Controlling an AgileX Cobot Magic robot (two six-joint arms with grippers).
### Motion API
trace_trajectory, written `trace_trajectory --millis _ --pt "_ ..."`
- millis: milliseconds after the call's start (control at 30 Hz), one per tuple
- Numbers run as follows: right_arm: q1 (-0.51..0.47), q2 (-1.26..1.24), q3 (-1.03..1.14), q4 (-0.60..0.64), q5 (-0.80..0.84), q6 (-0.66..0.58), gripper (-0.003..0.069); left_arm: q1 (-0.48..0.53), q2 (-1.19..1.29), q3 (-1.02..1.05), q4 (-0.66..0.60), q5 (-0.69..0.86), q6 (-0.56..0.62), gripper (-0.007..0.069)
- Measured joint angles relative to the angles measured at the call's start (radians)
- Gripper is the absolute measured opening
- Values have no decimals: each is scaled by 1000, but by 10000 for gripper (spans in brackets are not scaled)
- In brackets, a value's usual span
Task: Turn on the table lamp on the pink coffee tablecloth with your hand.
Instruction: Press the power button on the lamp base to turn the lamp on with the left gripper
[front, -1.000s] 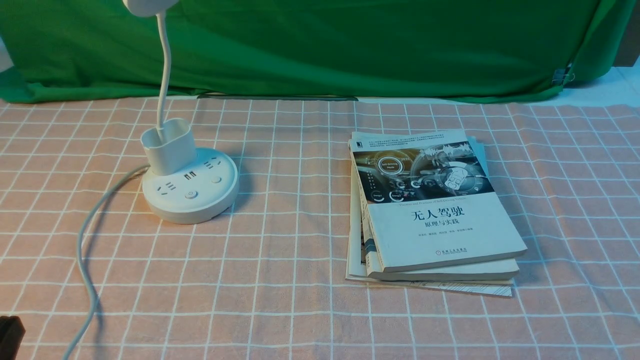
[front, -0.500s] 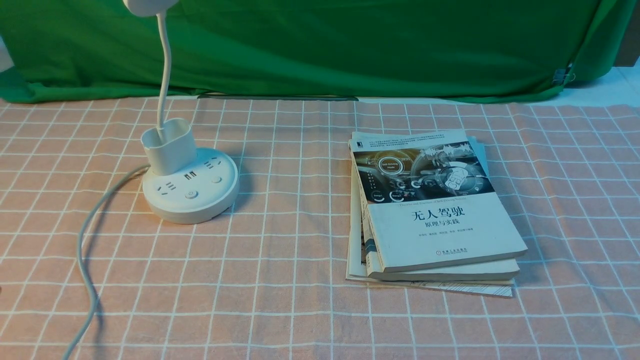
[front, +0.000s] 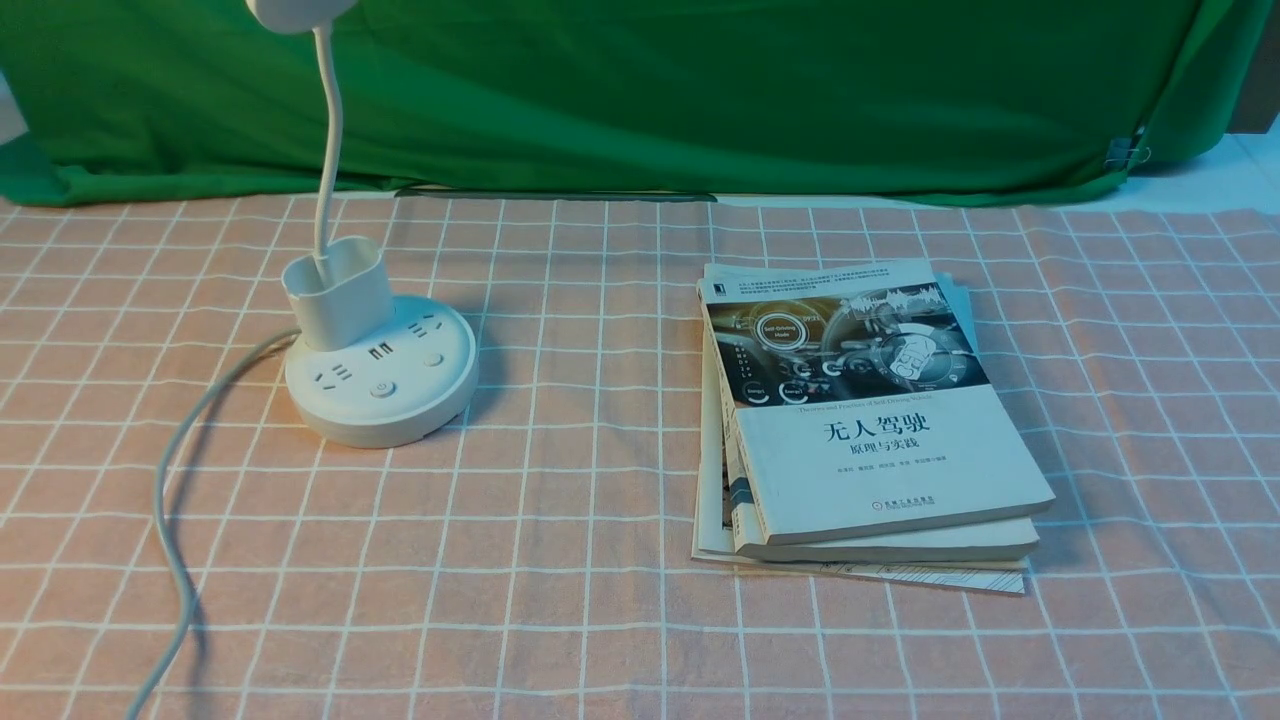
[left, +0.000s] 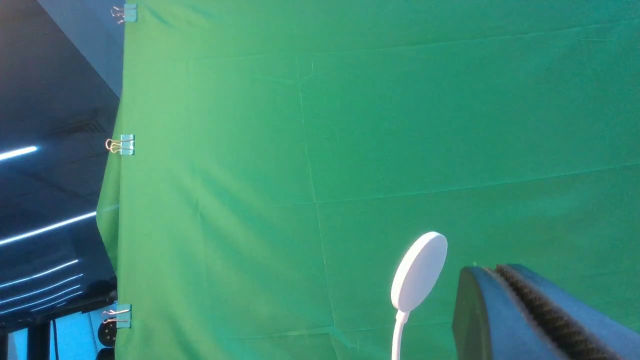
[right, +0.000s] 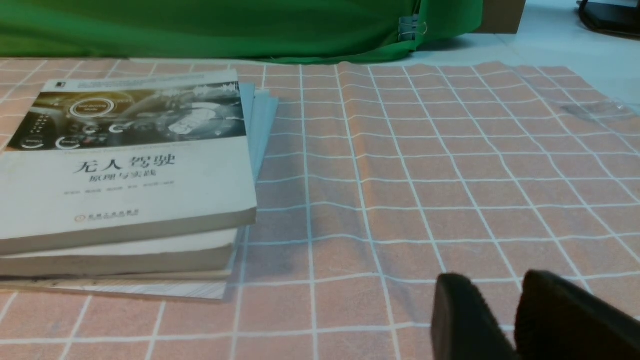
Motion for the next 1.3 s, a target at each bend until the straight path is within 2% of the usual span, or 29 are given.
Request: trace_trajectory --millis 133,233,267,367,467,500,533,667,733,767,967,1100,1200,1300 --pt "0 0 0 0 0 0 238 0 0 0 0 -41 -20 22" --pt "0 0 0 0 0 0 238 0 0 0 0 -140 -94 22" --pt "0 0 0 0 0 0 238 0 0 0 0 -244 -153 22" --pt "0 0 0 0 0 0 238 0 -3 -22 0 -325 -193 22" --pt "0 0 0 0 0 0 238 0 24 -198 7 -83 -250 22" --pt "0 0 0 0 0 0 238 0 24 -213 6 -59 -253 22" --pt "0 0 0 0 0 0 238 0 68 -318 7 119 -265 22" --pt "0 0 0 0 0 0 238 0 282 -550 8 627 -272 22" --pt "0 0 0 0 0 0 238 0 352 -579 8 720 -272 22" --pt "0 0 0 0 0 0 238 0 438 -607 8 830 -275 22" --pt "0 0 0 0 0 0 238 0 682 -616 -16 876 -277 22" --pt "0 0 0 0 0 0 238 -2 874 -623 -125 765 -265 22" --pt "0 0 0 0 0 0 238 -33 1070 -688 -290 775 -105 22" --pt "0 0 0 0 0 0 238 -74 1230 -791 -368 862 28 22"
